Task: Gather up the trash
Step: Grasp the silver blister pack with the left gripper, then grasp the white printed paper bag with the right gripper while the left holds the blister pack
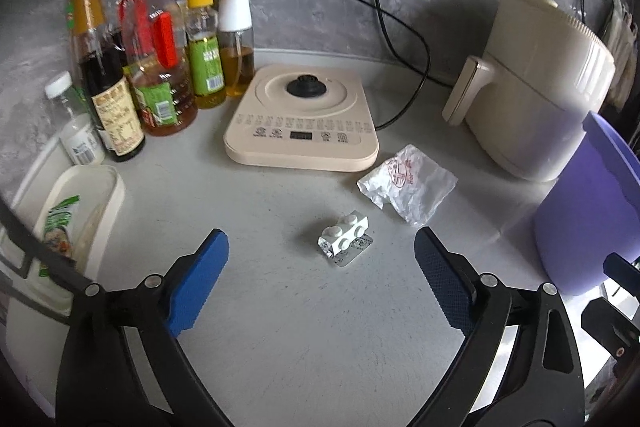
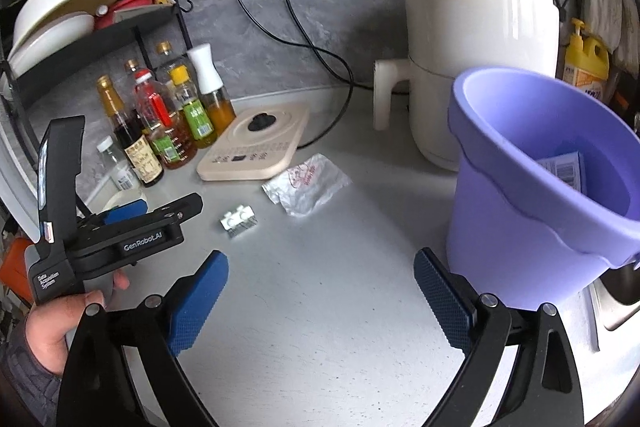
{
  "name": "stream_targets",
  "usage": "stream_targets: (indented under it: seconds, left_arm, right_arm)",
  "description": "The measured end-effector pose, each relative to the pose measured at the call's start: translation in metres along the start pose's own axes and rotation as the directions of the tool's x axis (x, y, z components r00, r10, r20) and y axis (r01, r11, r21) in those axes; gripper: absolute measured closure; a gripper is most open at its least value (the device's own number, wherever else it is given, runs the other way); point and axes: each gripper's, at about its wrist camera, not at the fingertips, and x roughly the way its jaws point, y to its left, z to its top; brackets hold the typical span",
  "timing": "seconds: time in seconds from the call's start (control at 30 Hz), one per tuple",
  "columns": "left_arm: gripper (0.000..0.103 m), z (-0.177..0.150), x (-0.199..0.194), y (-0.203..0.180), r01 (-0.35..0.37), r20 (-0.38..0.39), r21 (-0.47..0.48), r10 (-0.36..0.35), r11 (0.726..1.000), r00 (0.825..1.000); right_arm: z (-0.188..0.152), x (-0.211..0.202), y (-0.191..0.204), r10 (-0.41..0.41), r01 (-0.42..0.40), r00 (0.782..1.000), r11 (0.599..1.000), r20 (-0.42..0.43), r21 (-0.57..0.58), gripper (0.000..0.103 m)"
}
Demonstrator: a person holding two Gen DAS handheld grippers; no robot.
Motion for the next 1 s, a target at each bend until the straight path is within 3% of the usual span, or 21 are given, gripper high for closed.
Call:
stream_targets:
  seconds: [0.27,0.6,0.73,0.77,1.0]
  left_arm:
    - [0.033,0.001,0.04,-0.005,-0.004,-0.075,0.003,0.004,1.0,0.997]
    - [0.044,0.001,0.079,0.001,-0.021,-0.139,-0.001,0.021,1.0,0.99]
    - [0.069,0.004,0.088,0.007,-0.01,-0.147,-0.017,0.008,1.0,0.989]
    - [0.079,0.005,0.088,0.008,-0.014,-0.143,-0.019,0.011,1.0,0.99]
    - [0.079,0.015,0.09,0.018,-0.048,-0.125,-0.044,0.043,0.998,0.991]
  right_arm:
    - [0.004,0.022,-0.005,0.007,-0.006,0.999,1.0,-0.037,0.008,0.015]
    - [0.012,0.055,0.003,0.036,-0.037,0.996,0.999,-0.076,-0.008,0.021]
    - [0.016,0.07,0.007,0.048,-0.049,0.995,0.999,-0.091,-0.016,0.022]
    - [0.018,0.073,0.008,0.051,-0.053,0.994,0.998,-0.096,-0.017,0.022]
    - [0.032,0.102,0.015,0.087,-0.09,0.989,0.996,-0.121,-0.022,0.032]
